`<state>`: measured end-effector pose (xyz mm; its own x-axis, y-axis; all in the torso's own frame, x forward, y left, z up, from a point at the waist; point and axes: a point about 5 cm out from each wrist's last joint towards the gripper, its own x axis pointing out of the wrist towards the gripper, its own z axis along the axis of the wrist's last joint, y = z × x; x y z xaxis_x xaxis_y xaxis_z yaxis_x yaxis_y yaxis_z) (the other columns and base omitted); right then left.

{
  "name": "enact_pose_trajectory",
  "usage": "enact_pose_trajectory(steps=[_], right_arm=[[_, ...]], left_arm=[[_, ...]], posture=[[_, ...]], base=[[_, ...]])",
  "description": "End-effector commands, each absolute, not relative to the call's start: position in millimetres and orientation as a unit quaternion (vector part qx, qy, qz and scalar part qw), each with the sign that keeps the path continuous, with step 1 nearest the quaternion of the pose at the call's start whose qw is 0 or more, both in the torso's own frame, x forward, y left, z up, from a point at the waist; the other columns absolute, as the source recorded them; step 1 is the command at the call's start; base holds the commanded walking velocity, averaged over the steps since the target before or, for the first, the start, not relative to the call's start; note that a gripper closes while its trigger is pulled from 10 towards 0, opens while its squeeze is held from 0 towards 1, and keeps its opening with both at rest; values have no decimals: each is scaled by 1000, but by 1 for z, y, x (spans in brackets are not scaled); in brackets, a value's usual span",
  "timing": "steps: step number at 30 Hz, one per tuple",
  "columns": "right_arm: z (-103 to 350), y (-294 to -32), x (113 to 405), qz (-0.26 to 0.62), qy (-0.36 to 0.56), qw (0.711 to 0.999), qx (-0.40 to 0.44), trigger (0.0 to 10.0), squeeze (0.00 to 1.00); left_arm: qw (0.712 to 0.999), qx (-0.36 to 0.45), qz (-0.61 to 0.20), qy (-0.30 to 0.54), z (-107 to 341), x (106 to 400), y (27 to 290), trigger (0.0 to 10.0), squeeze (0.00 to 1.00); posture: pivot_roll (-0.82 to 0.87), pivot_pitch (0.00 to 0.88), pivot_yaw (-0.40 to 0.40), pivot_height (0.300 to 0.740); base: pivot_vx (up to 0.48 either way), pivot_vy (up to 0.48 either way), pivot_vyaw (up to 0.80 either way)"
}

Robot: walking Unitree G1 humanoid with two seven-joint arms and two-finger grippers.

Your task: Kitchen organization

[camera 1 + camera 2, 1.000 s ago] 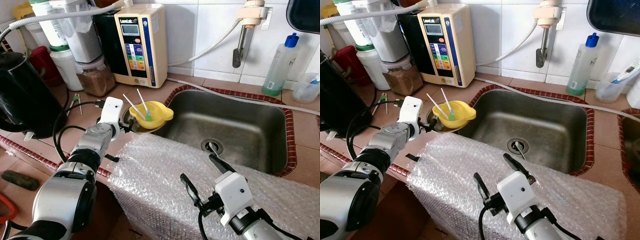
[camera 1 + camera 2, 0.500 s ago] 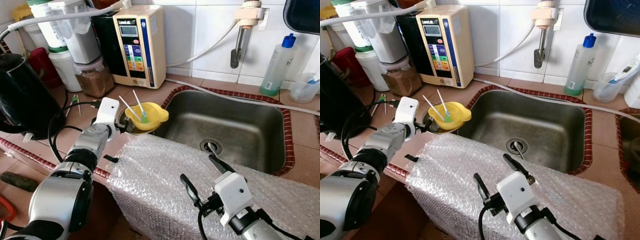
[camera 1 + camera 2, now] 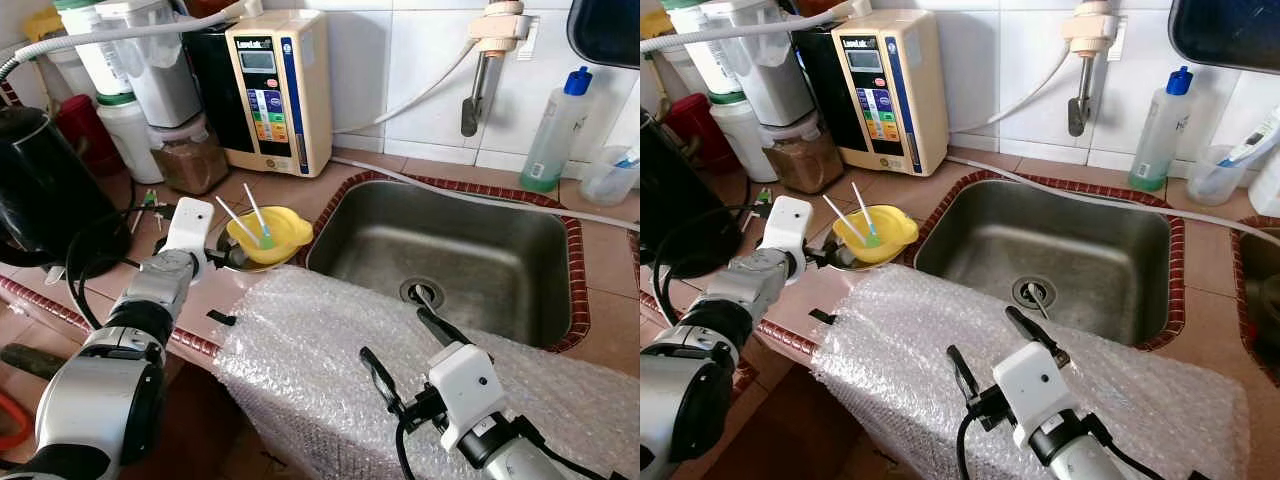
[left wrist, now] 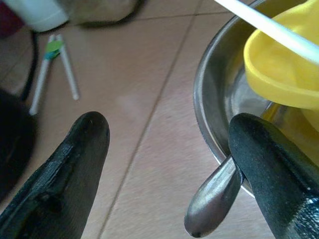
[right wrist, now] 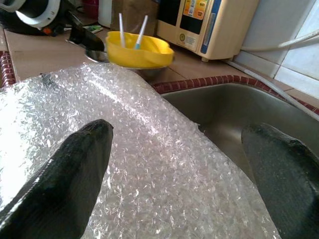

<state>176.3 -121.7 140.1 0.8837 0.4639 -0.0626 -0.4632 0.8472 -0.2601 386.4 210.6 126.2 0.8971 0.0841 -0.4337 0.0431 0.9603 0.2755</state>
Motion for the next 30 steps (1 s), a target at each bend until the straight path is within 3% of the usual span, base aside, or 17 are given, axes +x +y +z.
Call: enact_pose_trajectory(steps=[1, 12, 22, 30], right_arm=[[139, -119, 177, 251, -1, 959, -132, 10000, 161], [138, -120, 178, 255, 0, 958, -133, 10000, 161], [138, -121, 181, 262, -1, 955, -136, 10000, 157], [136, -120, 183, 266, -2, 954, -137, 10000, 157]], left_arm=[[952, 145, 29, 267, 110, 376, 225, 10000, 0], [952, 139, 50, 267, 111, 372, 241, 10000, 0], [973, 74, 29, 215, 131, 381, 237, 10000, 0], [988, 55, 57, 136, 154, 387, 239, 10000, 0]], posture=[[-61, 0, 131, 740], [-46, 0, 117, 740], [-36, 0, 106, 740], [-26, 0, 100, 740]], base=[[0, 0, 0], [0, 0, 0], [0, 0, 0], [0, 0, 0]])
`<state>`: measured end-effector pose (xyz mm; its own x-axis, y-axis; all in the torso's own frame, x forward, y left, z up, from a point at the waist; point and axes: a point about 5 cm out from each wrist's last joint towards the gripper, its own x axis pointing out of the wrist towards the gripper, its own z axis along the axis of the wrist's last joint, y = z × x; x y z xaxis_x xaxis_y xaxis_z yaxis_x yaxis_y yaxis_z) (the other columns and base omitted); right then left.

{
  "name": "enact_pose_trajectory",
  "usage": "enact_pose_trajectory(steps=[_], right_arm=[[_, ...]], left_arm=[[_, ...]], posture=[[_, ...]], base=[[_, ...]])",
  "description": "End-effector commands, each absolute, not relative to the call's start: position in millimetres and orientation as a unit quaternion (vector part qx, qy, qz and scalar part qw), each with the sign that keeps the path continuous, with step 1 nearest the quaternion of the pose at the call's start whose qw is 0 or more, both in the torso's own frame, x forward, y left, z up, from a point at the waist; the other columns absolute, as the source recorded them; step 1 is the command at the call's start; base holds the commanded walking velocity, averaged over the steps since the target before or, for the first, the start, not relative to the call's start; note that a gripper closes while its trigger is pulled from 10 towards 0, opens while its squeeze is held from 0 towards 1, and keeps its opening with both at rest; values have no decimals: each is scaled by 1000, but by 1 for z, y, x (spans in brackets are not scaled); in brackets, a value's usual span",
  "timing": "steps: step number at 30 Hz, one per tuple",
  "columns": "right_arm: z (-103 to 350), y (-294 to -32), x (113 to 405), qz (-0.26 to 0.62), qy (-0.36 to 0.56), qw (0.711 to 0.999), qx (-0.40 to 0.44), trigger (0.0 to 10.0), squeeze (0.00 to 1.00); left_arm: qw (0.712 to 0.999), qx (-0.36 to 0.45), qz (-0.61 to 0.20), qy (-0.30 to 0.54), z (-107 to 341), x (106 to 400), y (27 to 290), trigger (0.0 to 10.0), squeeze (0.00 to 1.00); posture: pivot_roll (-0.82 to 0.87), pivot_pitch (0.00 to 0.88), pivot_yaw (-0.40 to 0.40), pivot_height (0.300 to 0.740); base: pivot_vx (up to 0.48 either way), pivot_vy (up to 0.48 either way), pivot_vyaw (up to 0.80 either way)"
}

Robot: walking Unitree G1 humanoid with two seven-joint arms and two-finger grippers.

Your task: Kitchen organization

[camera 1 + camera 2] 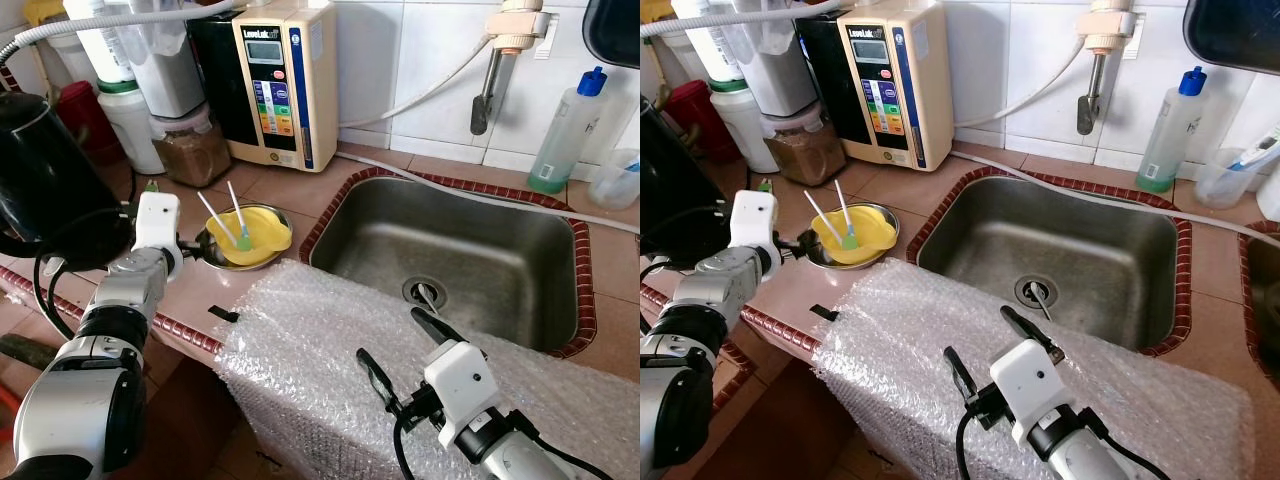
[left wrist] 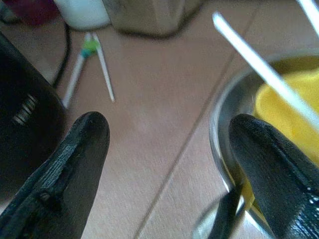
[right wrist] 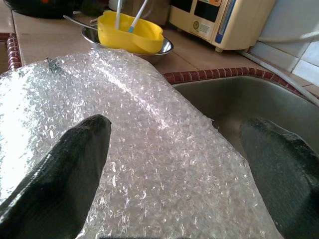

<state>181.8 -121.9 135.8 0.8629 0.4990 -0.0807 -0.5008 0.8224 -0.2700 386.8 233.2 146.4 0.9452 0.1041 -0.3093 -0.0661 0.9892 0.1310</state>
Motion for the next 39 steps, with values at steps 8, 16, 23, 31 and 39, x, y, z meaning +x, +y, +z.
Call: enact_pose_trajectory(steps=[8, 16, 23, 31, 39], right_arm=[[137, -120, 185, 268, -7, 953, -139, 10000, 157], [137, -120, 186, 265, -9, 954, -140, 10000, 161], [139, -122, 184, 255, -10, 955, -147, 10000, 157], [139, -124, 181, 244, -7, 958, -150, 10000, 157], [140, -125, 178, 244, -6, 957, -155, 10000, 157]], left_arm=[[998, 1, 53, 30, 175, 391, 226, 10000, 1000], [995, -64, -69, 32, 165, 393, 178, 10000, 1000], [995, -60, -67, 40, 154, 395, 156, 10000, 0], [998, -53, -25, 22, 162, 400, 162, 10000, 0], [998, -60, -10, 31, 161, 402, 158, 10000, 0]], posture=[[-28, 0, 101, 740], [-52, 0, 106, 740], [-96, 0, 126, 740], [-126, 0, 132, 740], [-140, 0, 132, 740]], base=[[0, 0, 0], [0, 0, 0], [0, 0, 0], [0, 0, 0], [0, 0, 0]])
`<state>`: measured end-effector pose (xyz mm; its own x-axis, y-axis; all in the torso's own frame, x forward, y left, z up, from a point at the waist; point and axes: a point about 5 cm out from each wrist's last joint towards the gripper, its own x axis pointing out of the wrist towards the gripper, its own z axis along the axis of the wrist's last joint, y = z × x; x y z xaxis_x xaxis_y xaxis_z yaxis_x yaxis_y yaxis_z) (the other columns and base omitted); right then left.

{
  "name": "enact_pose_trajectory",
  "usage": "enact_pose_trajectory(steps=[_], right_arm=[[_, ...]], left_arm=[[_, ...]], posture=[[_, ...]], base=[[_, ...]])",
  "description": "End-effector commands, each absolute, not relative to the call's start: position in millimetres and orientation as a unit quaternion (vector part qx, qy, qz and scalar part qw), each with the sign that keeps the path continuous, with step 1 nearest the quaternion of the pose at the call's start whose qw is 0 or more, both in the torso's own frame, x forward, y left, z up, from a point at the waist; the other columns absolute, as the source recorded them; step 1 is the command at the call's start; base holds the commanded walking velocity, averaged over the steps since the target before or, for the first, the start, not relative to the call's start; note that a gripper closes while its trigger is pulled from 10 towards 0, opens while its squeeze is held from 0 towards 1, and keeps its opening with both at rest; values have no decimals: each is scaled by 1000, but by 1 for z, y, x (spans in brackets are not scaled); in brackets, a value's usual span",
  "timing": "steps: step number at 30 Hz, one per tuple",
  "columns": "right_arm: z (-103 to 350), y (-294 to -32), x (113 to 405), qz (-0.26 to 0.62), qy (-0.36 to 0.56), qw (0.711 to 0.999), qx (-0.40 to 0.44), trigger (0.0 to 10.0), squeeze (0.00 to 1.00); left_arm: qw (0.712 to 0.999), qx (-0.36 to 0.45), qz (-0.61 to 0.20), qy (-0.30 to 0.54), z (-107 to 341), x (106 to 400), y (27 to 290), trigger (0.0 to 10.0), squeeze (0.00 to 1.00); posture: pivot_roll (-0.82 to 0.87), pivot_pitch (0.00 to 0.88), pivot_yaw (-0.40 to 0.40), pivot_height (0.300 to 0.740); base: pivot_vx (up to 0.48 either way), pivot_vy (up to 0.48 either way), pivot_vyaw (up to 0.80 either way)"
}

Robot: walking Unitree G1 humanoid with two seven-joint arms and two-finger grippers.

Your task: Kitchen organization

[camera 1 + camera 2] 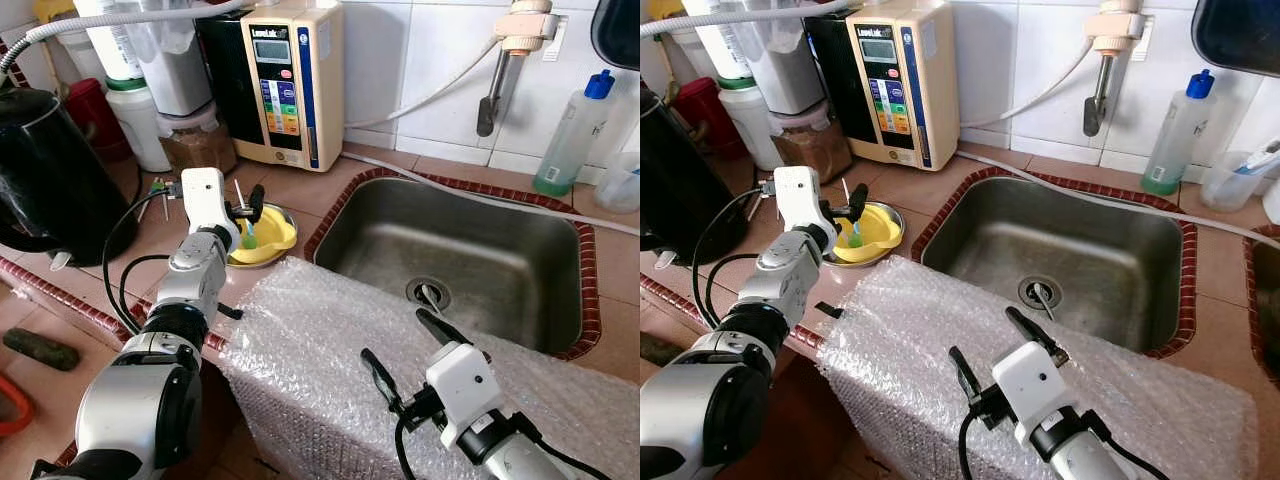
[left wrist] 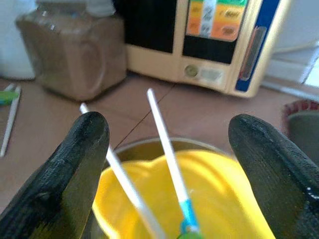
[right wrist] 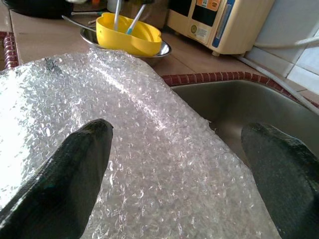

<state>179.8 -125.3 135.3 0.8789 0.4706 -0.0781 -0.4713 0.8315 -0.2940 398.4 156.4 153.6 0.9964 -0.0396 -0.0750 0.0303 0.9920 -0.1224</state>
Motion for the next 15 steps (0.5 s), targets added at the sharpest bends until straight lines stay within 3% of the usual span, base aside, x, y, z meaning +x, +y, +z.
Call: enact_pose_trajectory(steps=[1, 11, 12, 14, 15], right_arm=[[140, -125, 178, 243, -7, 958, -154, 10000, 153], [154, -124, 175, 222, -30, 968, -115, 10000, 165], [154, -123, 174, 222, -29, 968, -115, 10000, 165], [154, -123, 174, 222, -29, 968, -115, 10000, 165], [153, -123, 172, 221, -27, 968, -116, 10000, 169]], left_arm=[[998, -59, -8, 34, 161, 402, 158, 10000, 0], [995, -55, 21, 77, 149, 400, 161, 10000, 0], [995, -64, 23, 79, 148, 400, 160, 5451, 0], [994, -65, 23, 79, 147, 400, 159, 5451, 0], [994, -67, 23, 80, 147, 400, 157, 4745, 0]], posture=[[-142, 0, 133, 740], [-158, 0, 145, 740], [-162, 0, 147, 740], [-162, 0, 147, 740], [-167, 0, 148, 740]], base=[[0, 0, 0], [0, 0, 0], [0, 0, 0], [0, 0, 0], [0, 0, 0]])
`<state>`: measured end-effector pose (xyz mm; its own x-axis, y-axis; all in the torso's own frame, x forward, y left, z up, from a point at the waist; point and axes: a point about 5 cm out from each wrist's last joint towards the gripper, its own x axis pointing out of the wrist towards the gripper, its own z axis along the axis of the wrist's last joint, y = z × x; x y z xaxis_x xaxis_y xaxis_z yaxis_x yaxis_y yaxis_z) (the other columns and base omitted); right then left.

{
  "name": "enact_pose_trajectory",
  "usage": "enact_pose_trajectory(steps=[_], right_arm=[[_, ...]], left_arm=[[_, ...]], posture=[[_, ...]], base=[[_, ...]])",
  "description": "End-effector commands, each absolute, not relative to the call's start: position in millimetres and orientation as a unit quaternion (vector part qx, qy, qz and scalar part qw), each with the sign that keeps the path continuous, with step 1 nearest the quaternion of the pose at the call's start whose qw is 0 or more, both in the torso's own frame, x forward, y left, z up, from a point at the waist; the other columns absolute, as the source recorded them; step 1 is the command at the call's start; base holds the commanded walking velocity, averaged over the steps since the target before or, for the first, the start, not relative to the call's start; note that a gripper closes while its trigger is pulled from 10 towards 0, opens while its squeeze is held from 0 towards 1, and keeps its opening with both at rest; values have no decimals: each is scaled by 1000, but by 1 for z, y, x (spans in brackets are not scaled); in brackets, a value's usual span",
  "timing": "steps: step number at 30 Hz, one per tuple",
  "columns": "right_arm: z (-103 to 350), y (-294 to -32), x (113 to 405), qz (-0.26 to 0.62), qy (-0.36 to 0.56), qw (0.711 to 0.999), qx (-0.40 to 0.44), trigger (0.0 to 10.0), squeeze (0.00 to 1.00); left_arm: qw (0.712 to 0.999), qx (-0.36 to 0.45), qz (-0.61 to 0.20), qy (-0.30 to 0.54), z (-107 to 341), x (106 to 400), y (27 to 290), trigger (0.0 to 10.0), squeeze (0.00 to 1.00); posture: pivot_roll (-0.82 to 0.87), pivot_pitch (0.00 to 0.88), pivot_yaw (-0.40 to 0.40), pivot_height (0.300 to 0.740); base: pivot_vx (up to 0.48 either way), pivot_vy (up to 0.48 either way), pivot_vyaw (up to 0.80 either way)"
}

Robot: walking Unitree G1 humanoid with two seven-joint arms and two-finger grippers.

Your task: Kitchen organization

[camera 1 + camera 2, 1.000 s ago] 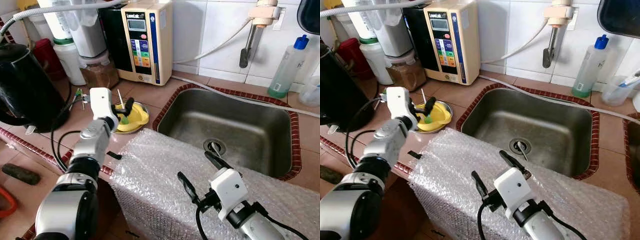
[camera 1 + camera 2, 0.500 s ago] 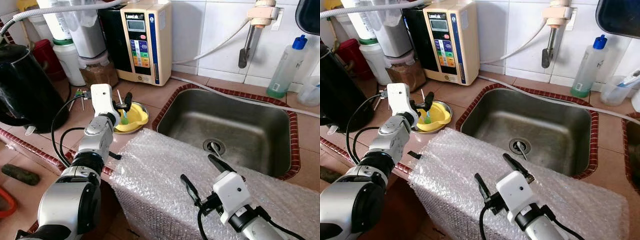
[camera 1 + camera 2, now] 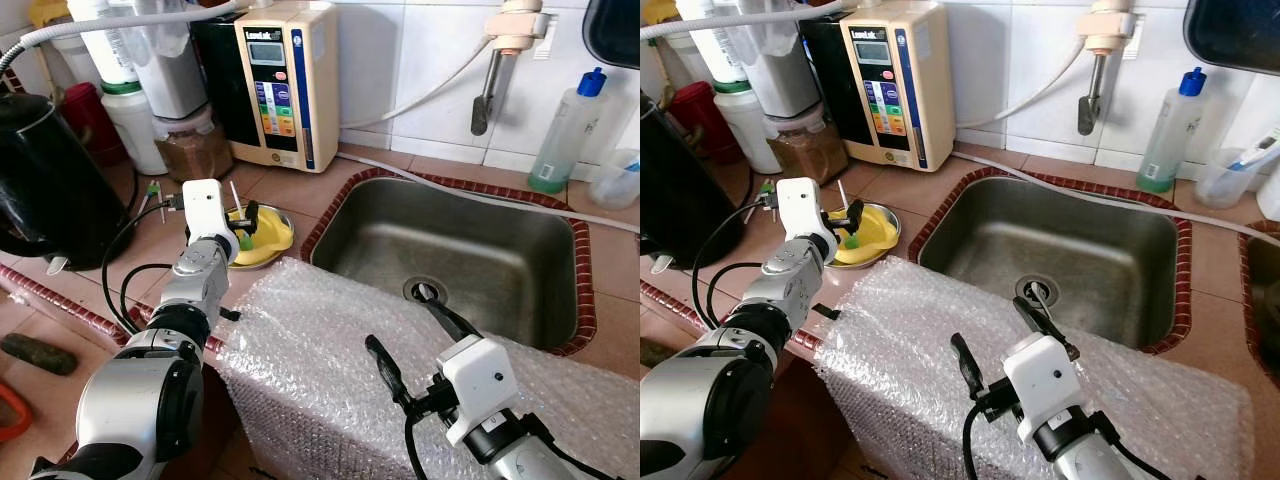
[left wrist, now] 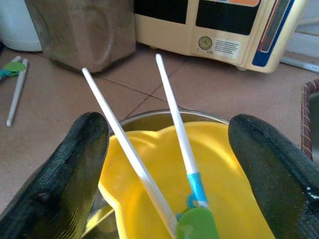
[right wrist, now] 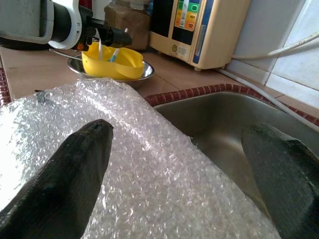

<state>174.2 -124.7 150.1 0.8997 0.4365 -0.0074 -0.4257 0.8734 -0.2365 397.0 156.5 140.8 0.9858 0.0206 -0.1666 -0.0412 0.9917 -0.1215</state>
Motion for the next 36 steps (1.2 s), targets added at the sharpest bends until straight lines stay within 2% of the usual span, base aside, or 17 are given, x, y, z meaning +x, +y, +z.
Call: enact_pose_trajectory(steps=[1, 2, 3, 4, 14, 22, 36], right_arm=[[153, -123, 172, 221, -26, 968, -116, 10000, 165], [153, -123, 171, 220, -25, 968, -117, 10000, 165], [154, -124, 170, 219, -23, 969, -117, 10000, 165], [154, -124, 170, 218, -22, 969, -117, 10000, 169], [151, -122, 168, 218, -15, 968, -120, 10000, 165], [149, -120, 168, 222, -10, 967, -122, 10000, 165], [148, -118, 171, 232, -6, 965, -125, 10000, 157]], left_arm=[[994, -68, 24, 81, 147, 400, 156, 2784, 0], [994, -68, 24, 81, 147, 400, 155, 2784, 0], [994, -62, 24, 83, 147, 400, 154, 549, 0], [994, -65, 25, 85, 146, 400, 154, 0, 0], [992, -62, 34, 106, 142, 400, 152, 0, 0], [990, -26, 7, 136, 135, 398, 144, 0, 0], [983, 18, 21, 184, 121, 392, 152, 0, 0]], posture=[[-170, 0, 150, 740], [-171, 0, 150, 740], [-174, 0, 152, 740], [-175, 0, 153, 740], [-179, 0, 160, 740], [-168, 0, 160, 740], [-154, 0, 153, 740]], base=[[0, 0, 0], [0, 0, 0], [0, 0, 0], [0, 0, 0], [0, 0, 0], [0, 0, 0], [0, 0, 0]])
